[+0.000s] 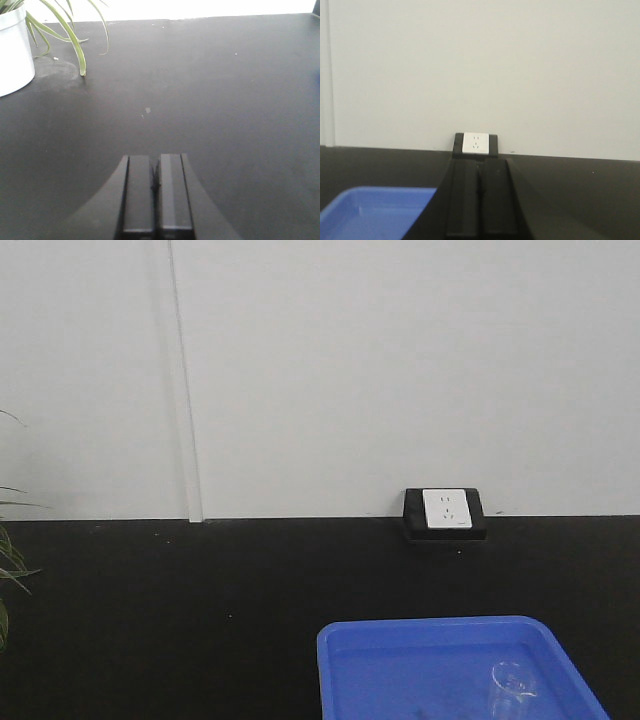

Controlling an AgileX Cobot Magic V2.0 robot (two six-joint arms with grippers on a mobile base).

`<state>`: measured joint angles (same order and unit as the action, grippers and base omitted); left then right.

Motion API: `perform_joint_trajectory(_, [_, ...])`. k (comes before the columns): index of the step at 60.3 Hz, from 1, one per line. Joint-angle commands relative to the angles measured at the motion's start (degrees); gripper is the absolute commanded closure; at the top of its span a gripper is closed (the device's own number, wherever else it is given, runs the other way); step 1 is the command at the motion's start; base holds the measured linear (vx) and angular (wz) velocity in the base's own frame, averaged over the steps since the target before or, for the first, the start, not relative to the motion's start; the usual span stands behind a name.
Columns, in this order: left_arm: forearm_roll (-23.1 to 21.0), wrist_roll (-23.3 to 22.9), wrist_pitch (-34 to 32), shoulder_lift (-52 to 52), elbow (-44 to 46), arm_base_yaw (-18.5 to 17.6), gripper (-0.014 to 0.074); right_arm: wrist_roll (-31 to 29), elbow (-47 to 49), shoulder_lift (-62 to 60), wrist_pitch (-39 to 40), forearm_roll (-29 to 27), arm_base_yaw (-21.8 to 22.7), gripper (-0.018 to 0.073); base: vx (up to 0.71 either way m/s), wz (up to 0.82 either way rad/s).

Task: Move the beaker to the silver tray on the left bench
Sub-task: 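Move the right gripper toward the glass beaker in the blue tray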

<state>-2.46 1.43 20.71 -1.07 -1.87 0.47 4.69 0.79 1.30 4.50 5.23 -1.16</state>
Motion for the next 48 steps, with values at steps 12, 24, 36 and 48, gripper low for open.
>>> perform_joint_trajectory(12, [-0.43, -0.03, -4.48, -0.62, -1.23, -0.03, 0.0595, 1.84, 19.22, 16.92, 1.15, -0.06, 0.14, 0.0568, 0.0, 0.0])
perform_joint_trajectory(24, [-0.43, -0.03, -4.48, -0.62, -1.23, -0.03, 0.0595, 1.84, 22.02, 28.2, 1.29, -0.06, 0.14, 0.0566, 0.0, 0.0])
perform_joint_trajectory(36, [-0.43, -0.03, -4.48, -0.62, -1.23, -0.03, 0.0595, 1.84, 22.02, 36.16, 2.12, -0.06, 0.14, 0.0558, 0.0, 0.0])
perform_joint_trajectory(48, [-0.43, -0.03, -4.48, -0.62, -1.23, -0.03, 0.0595, 1.84, 22.02, 41.18, 2.93, -0.06, 0.14, 0.051, 0.0, 0.0])
